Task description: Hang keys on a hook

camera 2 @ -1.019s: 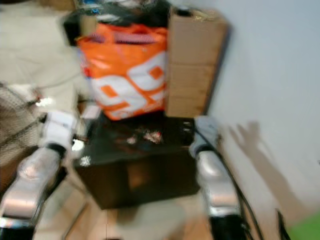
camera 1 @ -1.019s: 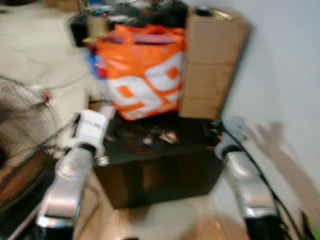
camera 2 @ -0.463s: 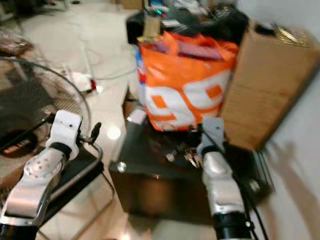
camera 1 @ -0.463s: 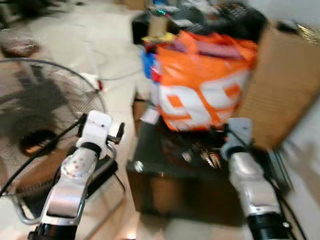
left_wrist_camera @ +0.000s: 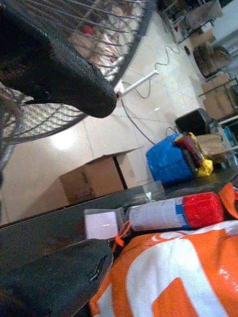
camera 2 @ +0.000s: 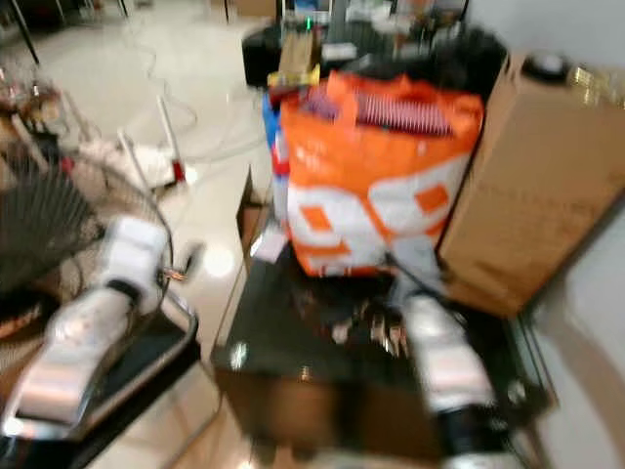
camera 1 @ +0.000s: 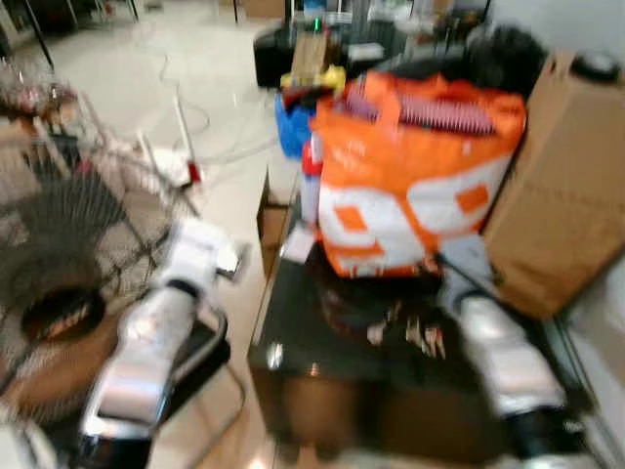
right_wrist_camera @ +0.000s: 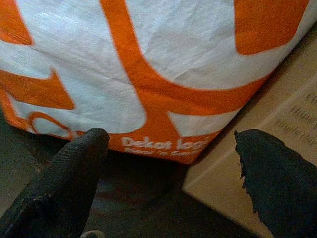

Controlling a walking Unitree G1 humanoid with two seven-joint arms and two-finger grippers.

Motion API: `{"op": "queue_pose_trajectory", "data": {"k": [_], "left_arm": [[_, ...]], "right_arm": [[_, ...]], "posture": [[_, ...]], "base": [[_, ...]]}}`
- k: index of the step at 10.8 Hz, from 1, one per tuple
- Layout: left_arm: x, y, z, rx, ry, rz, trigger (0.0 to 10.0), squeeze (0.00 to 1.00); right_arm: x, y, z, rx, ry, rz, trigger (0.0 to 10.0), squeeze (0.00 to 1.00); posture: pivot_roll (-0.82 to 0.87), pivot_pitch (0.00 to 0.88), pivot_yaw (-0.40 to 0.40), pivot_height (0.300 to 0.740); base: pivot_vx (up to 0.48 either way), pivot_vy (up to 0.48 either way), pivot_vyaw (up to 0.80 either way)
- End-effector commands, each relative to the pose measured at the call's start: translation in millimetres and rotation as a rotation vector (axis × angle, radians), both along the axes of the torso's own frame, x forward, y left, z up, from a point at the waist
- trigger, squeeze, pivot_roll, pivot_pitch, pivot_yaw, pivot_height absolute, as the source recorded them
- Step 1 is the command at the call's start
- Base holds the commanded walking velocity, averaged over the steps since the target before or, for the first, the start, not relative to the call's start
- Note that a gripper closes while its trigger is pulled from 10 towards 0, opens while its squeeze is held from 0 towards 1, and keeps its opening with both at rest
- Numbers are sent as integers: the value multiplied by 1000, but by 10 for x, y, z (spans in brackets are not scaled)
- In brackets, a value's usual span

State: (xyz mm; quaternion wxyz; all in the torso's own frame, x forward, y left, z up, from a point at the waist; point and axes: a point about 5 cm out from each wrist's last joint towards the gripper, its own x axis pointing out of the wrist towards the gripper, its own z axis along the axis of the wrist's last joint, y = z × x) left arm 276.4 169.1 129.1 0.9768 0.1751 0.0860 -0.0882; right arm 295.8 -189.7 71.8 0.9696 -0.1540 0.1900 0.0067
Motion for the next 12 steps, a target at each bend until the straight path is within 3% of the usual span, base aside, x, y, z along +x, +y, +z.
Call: {"op": "queue_pose_trajectory", "data": {"k": [1,3,4,5,8,12], "left_arm": [[13,59,-6,18,9,-3,10000,0],[26,-27,-72,3,74,-130,10000,0],[-14,-137,-178,40,172,-312,10000,0],[-39,-167,-234,52,222,-390,10000,0],[-140,-208,-389,47,346,-516,10000,0],[-192,-148,-380,45,362,-528,10000,0]], "right_arm": [[33,121,7,-3,17,83,10000,0],[4,53,-92,-28,116,164,10000,0],[3,41,-156,-27,188,254,10000,0],[-2,53,-227,-15,247,303,10000,0],[-105,237,-493,44,433,476,10000,0],[-154,486,-701,155,459,462,10000,0]], "posture": [[13,0,12,740],[-12,0,19,740],[-29,0,18,740],[-40,0,15,740],[-43,0,-2,740],[-5,0,-13,740]], "base": [[0,0,0],[0,0,0],[0,0,0],[0,0,0],[0,0,0],[0,0,0]]}}
